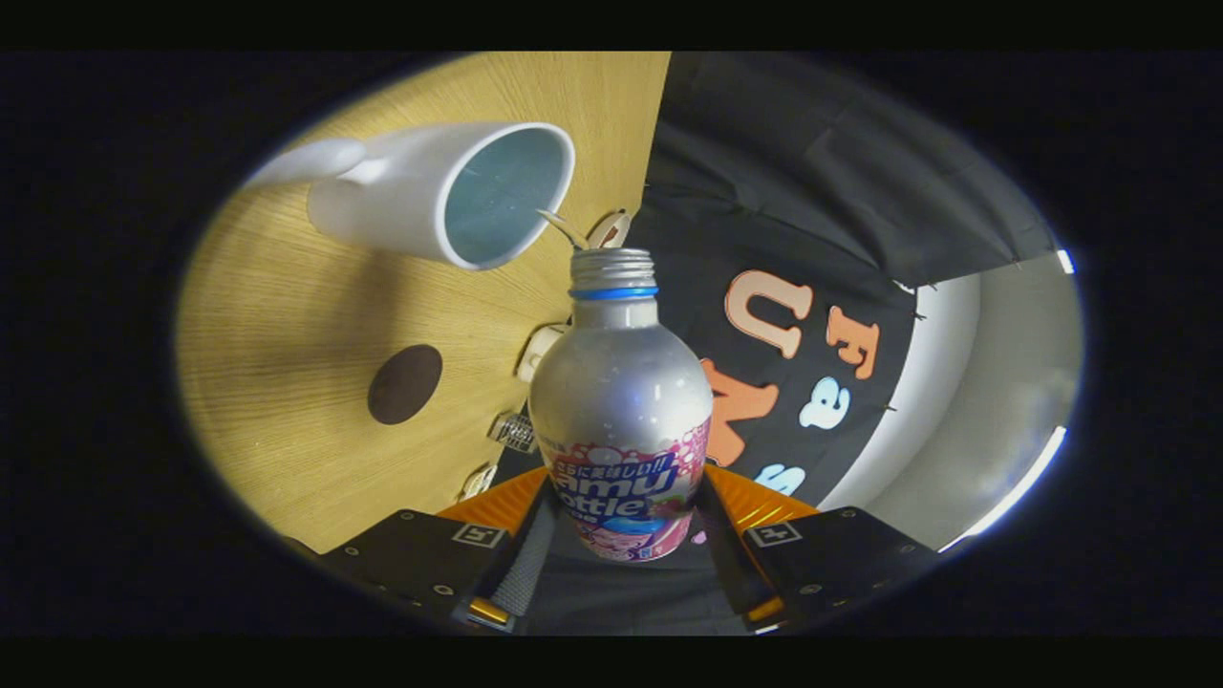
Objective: Take the bottle from table, then pour the juice into the cup, finally place the bottle on the coaster
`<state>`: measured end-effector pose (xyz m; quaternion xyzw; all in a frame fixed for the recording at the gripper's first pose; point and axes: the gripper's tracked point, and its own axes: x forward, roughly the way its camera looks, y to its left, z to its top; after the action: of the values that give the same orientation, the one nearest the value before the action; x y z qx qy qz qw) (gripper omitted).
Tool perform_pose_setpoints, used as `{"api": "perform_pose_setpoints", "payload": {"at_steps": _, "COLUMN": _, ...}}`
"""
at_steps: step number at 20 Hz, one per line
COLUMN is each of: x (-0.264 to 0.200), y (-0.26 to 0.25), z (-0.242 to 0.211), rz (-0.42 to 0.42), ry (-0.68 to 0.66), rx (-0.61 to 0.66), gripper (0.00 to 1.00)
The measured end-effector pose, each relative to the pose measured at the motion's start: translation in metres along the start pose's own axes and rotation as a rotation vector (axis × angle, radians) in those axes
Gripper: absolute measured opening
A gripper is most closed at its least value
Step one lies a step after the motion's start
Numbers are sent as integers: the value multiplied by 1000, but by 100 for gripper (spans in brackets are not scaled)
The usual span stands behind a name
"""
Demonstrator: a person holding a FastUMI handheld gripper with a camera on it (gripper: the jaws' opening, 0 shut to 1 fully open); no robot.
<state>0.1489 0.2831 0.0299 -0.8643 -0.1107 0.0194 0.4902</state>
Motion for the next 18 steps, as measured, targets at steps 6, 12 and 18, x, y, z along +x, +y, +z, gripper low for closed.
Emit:
{"api": "perform_pose_setpoints", "payload": {"at_steps": 6, "x": -1, "y": -2, "z": 4, "rz": -6, "ry": 0, "rx": -10, "gripper": 76}}
{"api": "perform_pose_setpoints", "payload": {"at_steps": 12, "x": -4, "y": -4, "z": 8, "rz": -6, "ry": -7, "rx": -31, "gripper": 76}}
{"api": "perform_pose_setpoints", "payload": {"at_steps": 18, "x": -5, "y": 2, "z": 7, "rz": 7, "ry": -10, "rx": -38, "gripper": 76}}
